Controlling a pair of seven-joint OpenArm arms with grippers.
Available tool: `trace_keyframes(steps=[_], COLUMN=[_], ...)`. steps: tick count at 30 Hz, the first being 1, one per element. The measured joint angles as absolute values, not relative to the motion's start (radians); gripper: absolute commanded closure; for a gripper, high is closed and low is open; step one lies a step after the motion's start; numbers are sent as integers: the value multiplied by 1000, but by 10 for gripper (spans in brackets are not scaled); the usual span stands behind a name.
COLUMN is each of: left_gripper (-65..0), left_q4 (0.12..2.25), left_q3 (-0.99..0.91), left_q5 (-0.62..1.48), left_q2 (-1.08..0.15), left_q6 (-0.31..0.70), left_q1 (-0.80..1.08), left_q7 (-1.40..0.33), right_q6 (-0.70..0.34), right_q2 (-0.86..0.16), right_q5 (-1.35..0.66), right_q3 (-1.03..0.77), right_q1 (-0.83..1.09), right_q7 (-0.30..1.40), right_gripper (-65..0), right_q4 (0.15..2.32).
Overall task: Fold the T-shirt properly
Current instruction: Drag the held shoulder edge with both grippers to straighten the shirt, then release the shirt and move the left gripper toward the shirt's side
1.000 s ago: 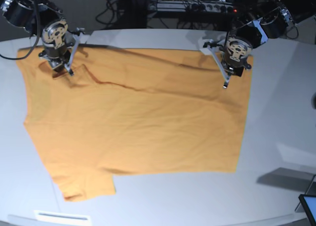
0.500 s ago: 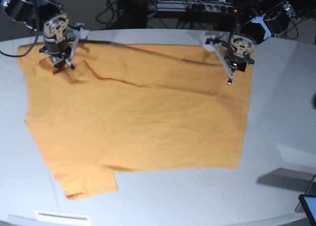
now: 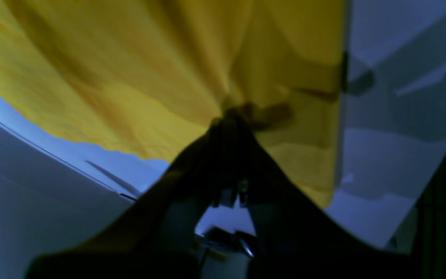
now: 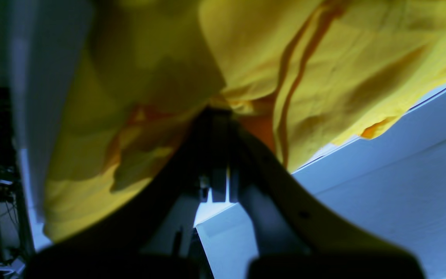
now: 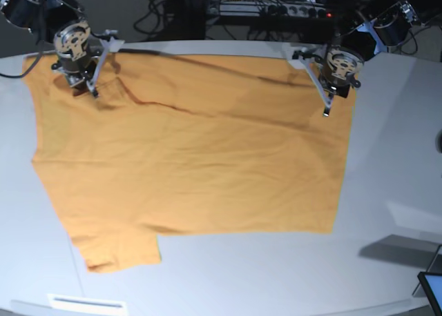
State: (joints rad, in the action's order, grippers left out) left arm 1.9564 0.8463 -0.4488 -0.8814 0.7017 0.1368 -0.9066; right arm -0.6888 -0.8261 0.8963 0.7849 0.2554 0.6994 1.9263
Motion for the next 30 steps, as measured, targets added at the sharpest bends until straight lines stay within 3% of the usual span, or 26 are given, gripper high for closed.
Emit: trace_keyframes(steps=[11,17,21,30], left_gripper=[0,0,0,-2], left_q4=[1996,2003,2003,1943], left_q3=[802,675,569,289], left_q5=[-448,-446,-441,-438], left_q2=[-885,-870,-791,-536], left_q6=[701,708,708,707], left_q1=[139,161,153,30], left_q7=[-910,-910,-905,-900], right_q6=[-700,-703,-709,-707], right_q2=[-825,-829,-809,-653], right_q5=[889,889,881,874], right_q3=[721,619,559,506], right_q1=[261,269,252,99], right_q7=[694,698,698,696], right_gripper=[0,0,0,0], right_q4=[1966,1968,1968,1924])
